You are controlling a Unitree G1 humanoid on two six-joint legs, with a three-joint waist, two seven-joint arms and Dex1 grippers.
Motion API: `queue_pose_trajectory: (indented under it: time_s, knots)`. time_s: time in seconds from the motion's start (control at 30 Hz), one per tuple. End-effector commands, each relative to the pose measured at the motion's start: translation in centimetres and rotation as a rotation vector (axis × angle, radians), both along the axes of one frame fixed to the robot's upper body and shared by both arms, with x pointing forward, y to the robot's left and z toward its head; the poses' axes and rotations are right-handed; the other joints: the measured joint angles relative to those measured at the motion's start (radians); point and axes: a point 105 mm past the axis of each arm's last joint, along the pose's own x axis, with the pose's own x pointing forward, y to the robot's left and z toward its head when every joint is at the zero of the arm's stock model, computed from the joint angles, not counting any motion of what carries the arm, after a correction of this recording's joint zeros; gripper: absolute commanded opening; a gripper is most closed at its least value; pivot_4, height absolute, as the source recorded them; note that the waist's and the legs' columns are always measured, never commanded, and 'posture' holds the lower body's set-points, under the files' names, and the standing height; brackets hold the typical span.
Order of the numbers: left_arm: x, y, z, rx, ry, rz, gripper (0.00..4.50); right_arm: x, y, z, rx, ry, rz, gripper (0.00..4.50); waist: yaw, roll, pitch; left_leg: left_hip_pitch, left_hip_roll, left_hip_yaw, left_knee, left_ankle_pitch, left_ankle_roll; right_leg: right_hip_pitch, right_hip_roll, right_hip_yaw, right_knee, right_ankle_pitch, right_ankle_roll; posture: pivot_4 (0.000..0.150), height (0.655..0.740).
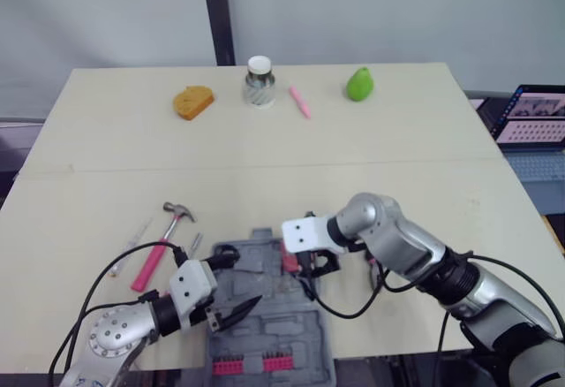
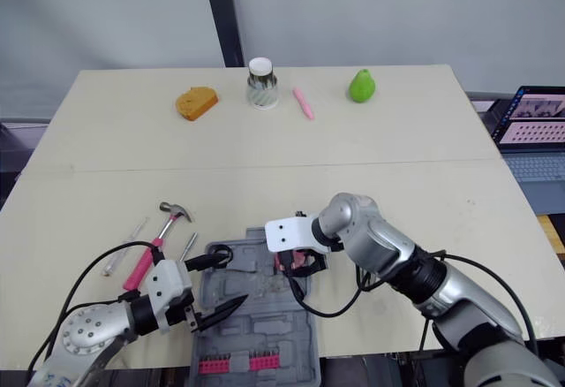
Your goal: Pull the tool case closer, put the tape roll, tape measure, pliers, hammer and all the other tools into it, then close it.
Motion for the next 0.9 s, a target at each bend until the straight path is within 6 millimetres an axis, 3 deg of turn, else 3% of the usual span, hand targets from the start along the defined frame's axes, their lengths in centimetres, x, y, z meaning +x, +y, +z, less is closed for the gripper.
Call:
queue_pose_trajectory:
  time_s: [0.03,0.17,0.3,0.4,0.5,0.57,0.8,0.9]
  knots:
    - [-0.2,-0.6,0.9,-0.018,-0.031,-0.022,4.50,-0.3,0.5,1.4,0.048,-0.017,0.020,4.42,0.000,0.000,0.000,0.000,0.000,0.000,0.000,0.000,0.000,0.000,0.000,0.000,0.000,0.000,0.000,0.150,0.7400]
    - [-0.2,-0.5,0.9,-0.014,-0.033,-0.022,4.50,-0.4,0.6,3.3,0.147,-0.017,0.001,4.42,0.000,0.000,0.000,0.000,0.000,0.000,0.000,0.000,0.000,0.000,0.000,0.000,0.000,0.000,0.000,0.150,0.7400]
    - [-0.2,-0.1,1.1,-0.012,-0.034,-0.016,4.50,-0.6,-0.2,5.4,0.353,-0.029,0.012,4.42,0.004,0.000,0.000,0.000,0.000,0.000,0.000,0.000,0.000,0.000,0.000,0.000,0.000,0.000,0.000,0.150,0.7400]
    - [-0.2,0.1,1.1,-0.005,-0.030,-0.020,4.50,-0.7,-1.1,5.3,0.468,-0.018,0.004,4.42,0.003,0.000,0.000,0.000,0.000,0.000,0.000,-0.001,0.000,0.000,0.000,0.000,-0.001,0.000,0.000,0.150,0.7400]
    - [0.0,0.2,1.2,-0.001,-0.034,-0.028,4.50,-0.9,-1.9,4.0,0.511,0.019,-0.019,3.70,0.002,0.000,0.000,0.000,0.000,0.000,0.000,-0.001,0.000,0.000,0.000,0.000,-0.001,0.000,0.000,0.150,0.7400]
    - [0.3,0.1,1.4,-0.002,-0.039,-0.034,4.50,-0.8,-1.6,3.6,0.546,0.019,-0.023,2.76,0.001,0.000,0.000,0.000,0.000,0.000,0.000,-0.001,0.000,0.000,0.000,0.000,-0.001,0.000,0.000,0.150,0.7400]
    - [0.4,0.0,1.5,0.001,-0.039,-0.045,4.50,-0.2,-0.9,1.7,0.608,0.021,-0.048,2.76,0.000,0.000,0.000,0.000,0.001,0.001,0.000,-0.001,0.000,0.000,0.001,0.000,-0.001,0.000,0.000,0.150,0.7400]
    - [0.4,0.0,1.5,0.005,-0.038,-0.046,4.50,-0.2,-1.2,0.6,0.590,0.016,-0.048,2.01,0.003,0.000,0.000,0.000,0.001,0.002,0.001,-0.001,0.000,0.000,0.001,0.000,-0.001,0.000,0.000,0.150,0.7400]
